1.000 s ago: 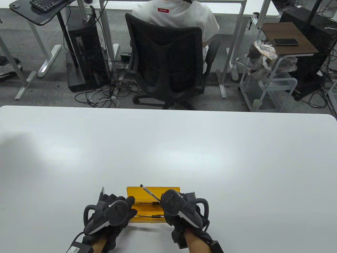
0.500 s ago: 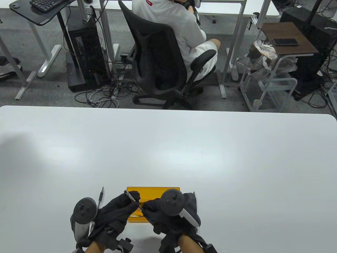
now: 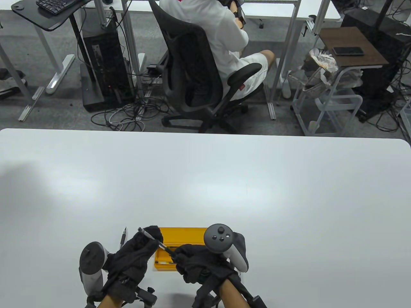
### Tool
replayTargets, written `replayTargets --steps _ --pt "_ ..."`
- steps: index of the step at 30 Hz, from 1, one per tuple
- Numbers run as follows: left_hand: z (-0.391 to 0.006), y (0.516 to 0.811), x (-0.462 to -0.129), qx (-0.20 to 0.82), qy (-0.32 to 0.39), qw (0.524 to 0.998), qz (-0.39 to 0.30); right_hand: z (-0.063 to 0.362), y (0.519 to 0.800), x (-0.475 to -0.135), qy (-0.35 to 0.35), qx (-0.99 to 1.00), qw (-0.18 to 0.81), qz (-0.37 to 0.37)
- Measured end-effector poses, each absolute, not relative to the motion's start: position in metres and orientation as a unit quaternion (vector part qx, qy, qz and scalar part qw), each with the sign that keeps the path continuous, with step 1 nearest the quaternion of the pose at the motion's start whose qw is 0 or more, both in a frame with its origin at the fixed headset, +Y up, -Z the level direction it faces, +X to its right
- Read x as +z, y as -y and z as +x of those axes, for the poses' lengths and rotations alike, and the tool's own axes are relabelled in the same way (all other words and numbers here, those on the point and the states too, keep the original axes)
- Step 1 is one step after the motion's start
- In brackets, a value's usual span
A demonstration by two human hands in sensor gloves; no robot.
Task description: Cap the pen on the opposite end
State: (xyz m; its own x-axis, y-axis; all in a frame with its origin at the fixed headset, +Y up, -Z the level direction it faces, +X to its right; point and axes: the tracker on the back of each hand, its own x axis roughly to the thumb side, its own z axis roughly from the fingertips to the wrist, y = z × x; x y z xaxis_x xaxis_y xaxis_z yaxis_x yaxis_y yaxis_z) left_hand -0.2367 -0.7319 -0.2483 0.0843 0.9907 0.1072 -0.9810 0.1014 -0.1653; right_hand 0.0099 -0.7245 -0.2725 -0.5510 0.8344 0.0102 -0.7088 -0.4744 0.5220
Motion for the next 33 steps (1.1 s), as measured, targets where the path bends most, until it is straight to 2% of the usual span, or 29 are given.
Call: replayTargets --steps 8,12,16,17,18,19,20,21,23,24,28,33 --pt "-0.219 0.731 -0.247 0.621 0.112 0.774 -0.047 0.008 0.726 -0.272 -0.236 0.86 0.432 0.133" --pt "-0.224 0.721 -0.247 0.589 0.099 0.802 0.019 0.007 0.721 -0.27 -0.221 0.856 0.447 0.137" --pt "-0.229 0.707 -0.248 0.585 0.08 0.804 0.066 0.002 0.698 -0.267 -0.145 0.878 0.432 0.145" --pt "-0.236 0.704 -0.246 0.573 0.071 0.812 0.087 0.0 0.696 -0.266 -0.137 0.885 0.422 0.143" --pt "-0.247 0.701 -0.248 0.568 0.036 0.812 0.131 0.003 0.695 -0.264 -0.133 0.912 0.369 0.119" --pt "-0.27 0.699 -0.251 0.555 0.007 0.817 0.158 0.014 0.696 -0.264 -0.114 0.93 0.321 0.135" --pt "-0.281 0.701 -0.251 0.567 -0.01 0.807 0.166 0.02 0.697 -0.266 -0.107 0.932 0.317 0.136" --pt "-0.292 0.703 -0.249 0.589 -0.012 0.792 0.16 0.029 0.698 -0.271 -0.109 0.928 0.342 0.103" --pt "-0.297 0.701 -0.243 0.575 0.001 0.8 0.174 0.04 0.7 -0.279 -0.1 0.91 0.397 0.07" --pt "-0.295 0.697 -0.242 0.538 0.024 0.824 0.175 0.042 0.702 -0.279 -0.096 0.903 0.415 0.059" --pt "-0.27 0.687 -0.241 0.438 0.116 0.877 0.158 0.045 0.703 -0.276 -0.076 0.909 0.407 0.06" --pt "-0.234 0.683 -0.234 0.216 0.218 0.941 0.145 0.046 0.704 -0.275 -0.061 0.886 0.453 0.079"
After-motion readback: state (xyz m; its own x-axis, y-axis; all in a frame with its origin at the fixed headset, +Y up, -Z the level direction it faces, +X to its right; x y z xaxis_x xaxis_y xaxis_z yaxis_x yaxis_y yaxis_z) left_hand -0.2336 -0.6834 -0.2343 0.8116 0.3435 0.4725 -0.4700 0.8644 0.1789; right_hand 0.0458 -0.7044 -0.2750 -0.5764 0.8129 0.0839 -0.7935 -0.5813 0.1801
